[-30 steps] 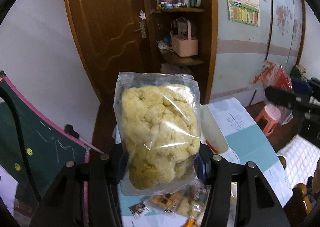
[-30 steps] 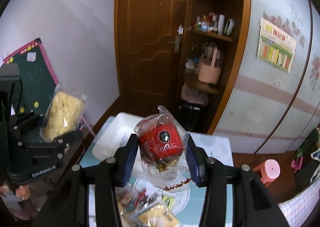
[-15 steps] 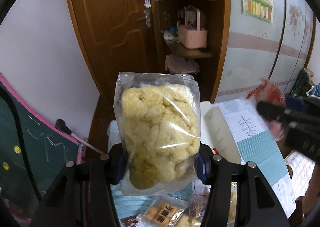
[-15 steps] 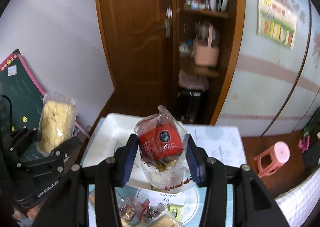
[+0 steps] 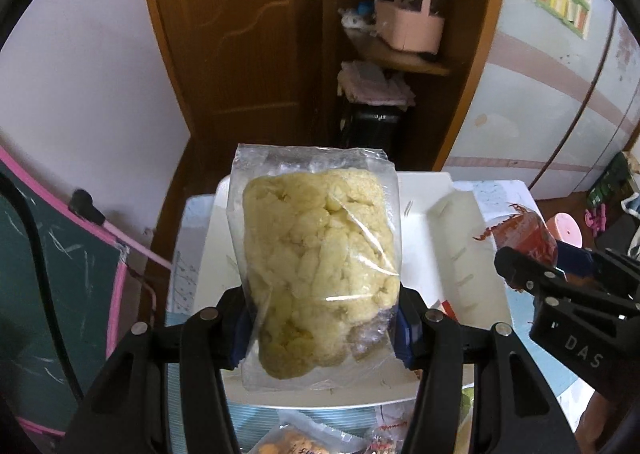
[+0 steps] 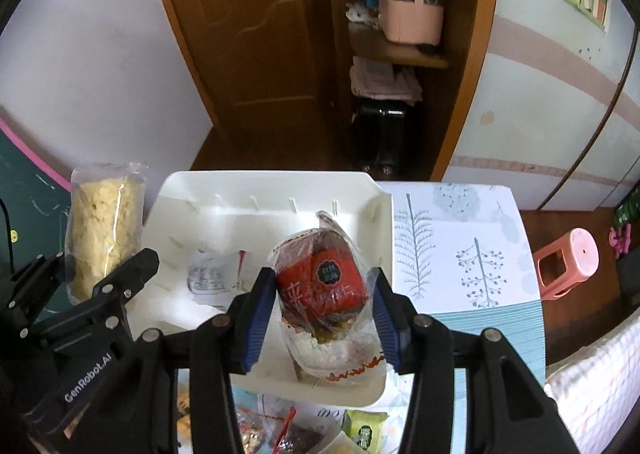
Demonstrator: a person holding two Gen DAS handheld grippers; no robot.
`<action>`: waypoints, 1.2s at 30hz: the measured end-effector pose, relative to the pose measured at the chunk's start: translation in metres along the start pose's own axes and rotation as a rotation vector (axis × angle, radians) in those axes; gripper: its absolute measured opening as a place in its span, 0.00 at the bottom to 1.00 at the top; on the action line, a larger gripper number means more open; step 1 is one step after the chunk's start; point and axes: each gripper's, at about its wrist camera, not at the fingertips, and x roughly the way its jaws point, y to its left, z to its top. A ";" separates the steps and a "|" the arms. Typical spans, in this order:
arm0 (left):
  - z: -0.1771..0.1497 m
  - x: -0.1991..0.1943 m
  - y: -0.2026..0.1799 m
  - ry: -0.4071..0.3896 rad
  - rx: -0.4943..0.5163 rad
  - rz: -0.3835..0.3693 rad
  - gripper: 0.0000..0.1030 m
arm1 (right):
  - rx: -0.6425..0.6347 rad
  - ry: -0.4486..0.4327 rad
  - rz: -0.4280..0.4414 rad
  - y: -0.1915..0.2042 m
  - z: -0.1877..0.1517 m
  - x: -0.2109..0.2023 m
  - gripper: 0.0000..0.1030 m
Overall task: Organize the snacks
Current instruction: 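Lift both packs over the white basket and release them inside, then withdraw both grippers from the basket back toward the snack pile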
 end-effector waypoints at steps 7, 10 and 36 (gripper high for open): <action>-0.002 0.034 0.007 0.033 -0.048 0.012 0.91 | 0.024 0.032 0.019 -0.006 0.003 0.027 0.51; -0.002 0.040 0.009 0.038 -0.061 -0.030 0.94 | 0.054 0.025 0.035 -0.011 0.000 0.032 0.63; -0.017 -0.014 -0.002 0.014 -0.019 -0.057 0.94 | 0.067 0.000 0.040 -0.022 -0.022 0.004 0.67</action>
